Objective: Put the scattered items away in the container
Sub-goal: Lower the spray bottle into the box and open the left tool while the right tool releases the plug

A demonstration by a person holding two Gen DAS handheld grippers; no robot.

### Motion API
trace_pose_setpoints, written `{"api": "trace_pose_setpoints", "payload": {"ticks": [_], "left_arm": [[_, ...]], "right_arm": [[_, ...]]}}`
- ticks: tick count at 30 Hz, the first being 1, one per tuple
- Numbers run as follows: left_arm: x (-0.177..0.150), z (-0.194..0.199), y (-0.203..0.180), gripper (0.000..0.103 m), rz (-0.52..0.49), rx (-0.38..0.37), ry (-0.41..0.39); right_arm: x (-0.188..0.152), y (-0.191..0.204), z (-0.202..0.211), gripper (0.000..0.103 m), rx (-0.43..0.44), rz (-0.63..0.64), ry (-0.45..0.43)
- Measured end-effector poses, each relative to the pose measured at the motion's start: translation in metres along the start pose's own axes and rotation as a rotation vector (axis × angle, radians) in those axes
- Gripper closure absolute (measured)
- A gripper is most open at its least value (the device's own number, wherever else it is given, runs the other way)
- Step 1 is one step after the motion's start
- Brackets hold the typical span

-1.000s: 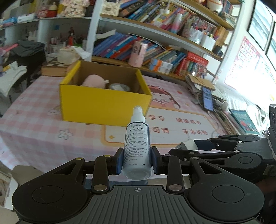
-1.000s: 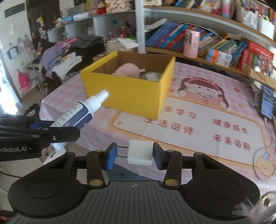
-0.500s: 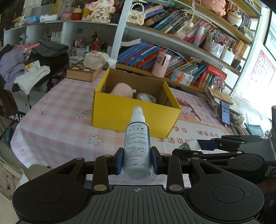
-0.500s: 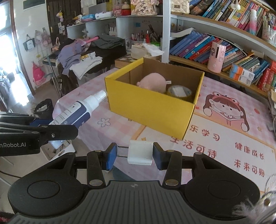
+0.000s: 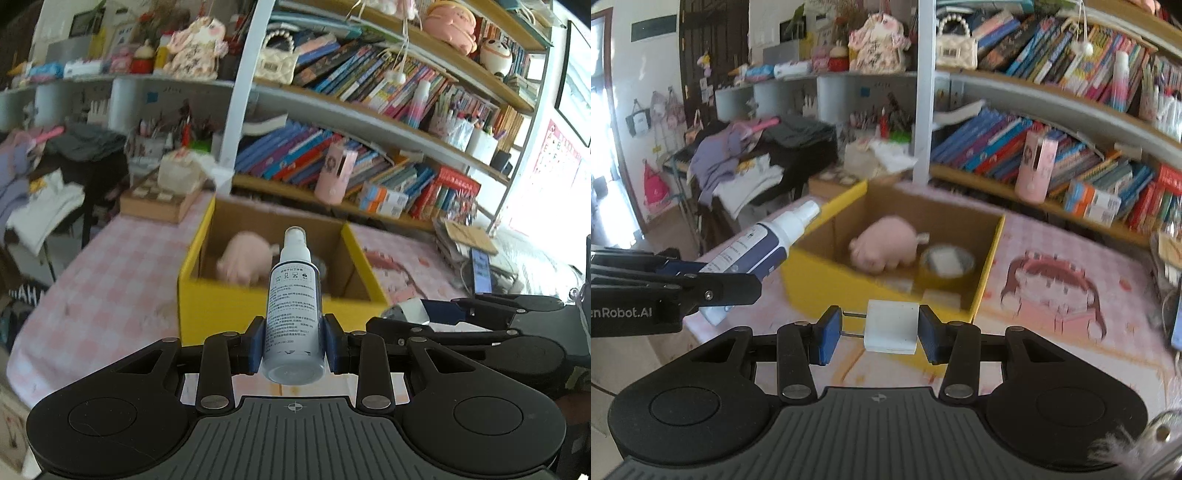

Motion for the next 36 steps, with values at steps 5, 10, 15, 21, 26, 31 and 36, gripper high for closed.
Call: {"api": "trace_pose_setpoints", "payload": {"ticks": [5,10,15,21,26,31,36], "left_arm": [[0.030,-0.031,0.008,0.072,-0.032,0.012,-0.009],[0.048,-0.066,0.019,0.072,-0.042,0.027,0.014],[0.054,-0.096,0.027,0.072,-0.043,0.042,0.051],[0.053,-0.131,0.030,0.072,-0.065,0.030,0.130],[0.049,-0.156,0.032,0.072,-0.105,0.012,0.209],[0.045,-0.183,0.034,0.072,-0.123,-0.031,0.274],[0.045,-0.205,0.032,0.072,-0.152,-0.057,0.329]], "right_arm": [[0.032,-0.013,-0.026,0.061,0.000,-0.008,-0.030],[0.055,-0.028,-0.052,0.061,-0.001,-0.002,-0.035],[0.065,-0.040,-0.077,0.061,-0.001,-0.004,-0.012],[0.069,-0.049,-0.109,0.061,0.014,0.004,0.035],[0.067,-0.055,-0.139,0.061,0.025,0.041,0.114],[0.066,-0.062,-0.165,0.061,0.012,0.064,0.172],[0.063,-0.062,-0.183,0.061,0.013,0.139,0.210]]}}
Point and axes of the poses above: each gripper's, at about its wrist camera, not at the fingertips, and z roughly against the way its jaws point, y to its left, x to its top, the point moved 5 cm from there along -z, roughly the way its jaws point, and after that the axes turned 15 degrees about -z, right-handed, at the moved point
